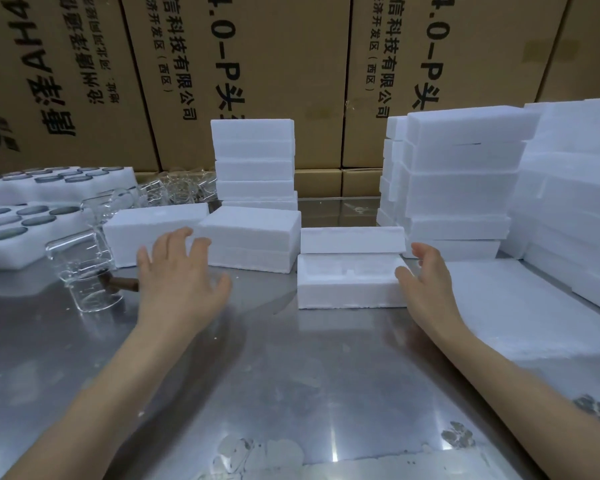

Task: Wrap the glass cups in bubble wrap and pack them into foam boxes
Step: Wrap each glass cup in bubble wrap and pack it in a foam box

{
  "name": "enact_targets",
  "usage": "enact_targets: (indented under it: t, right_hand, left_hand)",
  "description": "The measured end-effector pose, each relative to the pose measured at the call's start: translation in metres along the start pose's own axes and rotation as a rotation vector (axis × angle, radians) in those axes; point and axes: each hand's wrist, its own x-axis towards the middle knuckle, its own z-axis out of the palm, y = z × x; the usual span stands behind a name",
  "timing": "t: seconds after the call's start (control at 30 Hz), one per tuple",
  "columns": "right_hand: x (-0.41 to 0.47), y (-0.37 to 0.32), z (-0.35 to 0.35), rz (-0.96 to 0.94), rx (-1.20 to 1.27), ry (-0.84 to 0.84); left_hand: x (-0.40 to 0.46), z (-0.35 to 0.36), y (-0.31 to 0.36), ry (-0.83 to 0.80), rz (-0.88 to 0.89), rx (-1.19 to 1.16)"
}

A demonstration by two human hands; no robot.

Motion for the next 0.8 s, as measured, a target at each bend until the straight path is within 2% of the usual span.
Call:
enact_targets:
  t: [0.07,0.17,0.27,0.33,0.37,0.53,0.7,0.8]
  right_hand:
    - [-0.002,-0.002,0.002,-0.021,-0.04,-0.005]
    - [-0.001,-0.003,0.003,-0.014,-0.067,-0.013]
    - [-0.001,-0.003,0.003,0.015,-0.072,-0.024]
    - [-0.001,-0.003,0.003,0.028,-0.072,-0.033]
    - [-0.001,-0.003,0.003,0.032,-0.075,-0.037]
    - [-0.001,-0.002,0.004,0.048,-0.065,-0.057]
    - [-0.001,-0.002,0.004,0.062,-0.038,-0.065]
    - [0.0,-0.001,0.005,0.066,-0.036,-0.069]
  left_hand:
    - [-0.002,-0.008,-0.02,0.082,-0.051,0.036]
    - [0.012,-0.022,-0.052,0.16,-0.237,0.033]
    - [0.029,-0.028,-0.077,-0.007,-0.391,0.08]
    - [0.034,-0.024,-0.085,-0.093,-0.402,0.125]
    - [0.035,-0.022,-0.087,-0.085,-0.395,0.137]
    - [0.04,-0.018,-0.092,0.078,-0.389,0.051]
    - [0.046,-0.019,-0.1,-0.034,-0.398,0.056]
    - [0.049,-0.021,-0.099,-0.029,-0.375,0.064]
